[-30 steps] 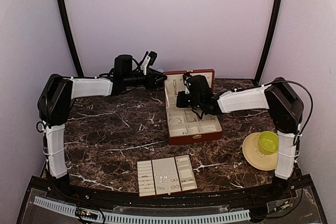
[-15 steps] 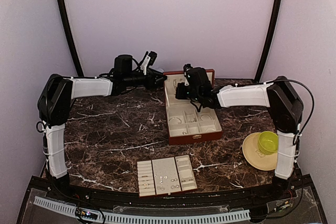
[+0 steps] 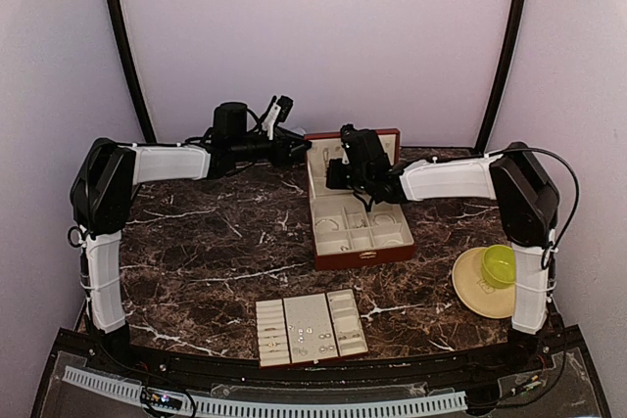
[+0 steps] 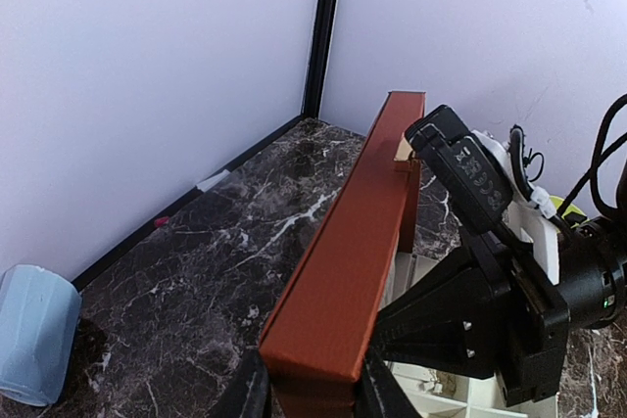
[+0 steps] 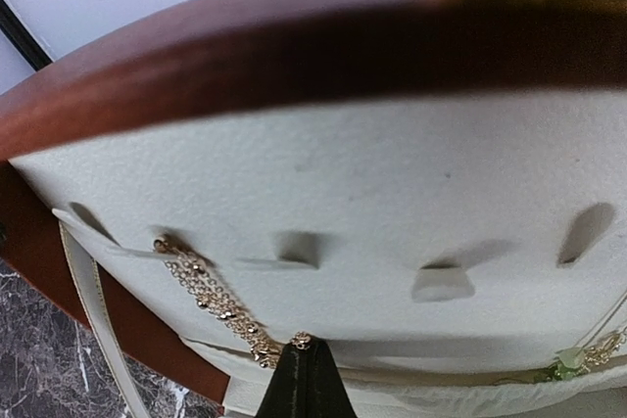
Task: Organize the mixed jewelry
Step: Adjust the necklace in the compartment pouch.
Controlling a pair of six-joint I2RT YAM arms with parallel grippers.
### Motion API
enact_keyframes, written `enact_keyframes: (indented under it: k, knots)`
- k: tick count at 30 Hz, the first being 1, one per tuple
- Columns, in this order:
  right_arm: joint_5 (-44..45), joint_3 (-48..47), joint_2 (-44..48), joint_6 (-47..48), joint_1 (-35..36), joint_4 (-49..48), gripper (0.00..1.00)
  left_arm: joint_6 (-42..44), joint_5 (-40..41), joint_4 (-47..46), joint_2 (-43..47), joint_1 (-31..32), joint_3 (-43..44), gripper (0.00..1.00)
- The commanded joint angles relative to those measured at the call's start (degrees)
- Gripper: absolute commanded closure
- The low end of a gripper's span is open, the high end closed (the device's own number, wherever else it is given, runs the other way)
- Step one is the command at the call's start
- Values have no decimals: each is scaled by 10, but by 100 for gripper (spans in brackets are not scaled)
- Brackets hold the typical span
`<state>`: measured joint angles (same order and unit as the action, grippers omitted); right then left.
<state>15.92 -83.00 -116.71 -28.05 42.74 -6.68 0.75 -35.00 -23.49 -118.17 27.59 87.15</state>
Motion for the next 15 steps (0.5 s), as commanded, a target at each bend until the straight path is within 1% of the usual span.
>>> enact_keyframes:
  k: [1, 9, 13, 15]
  knots:
    - [8, 13, -13, -17, -4, 4, 100, 21, -10, 0, 5, 2, -8, 81]
    - [-2, 48, 13, -24, -4, -5, 100, 17, -3, 1, 5, 2, -7, 81]
    - [-24, 83, 34, -13, -4, -45, 100, 15, 1, 0, 4, 1, -6, 81]
    - [-18, 70, 29, -11, -5, -31, 100, 14, 1, 0, 4, 1, -6, 81]
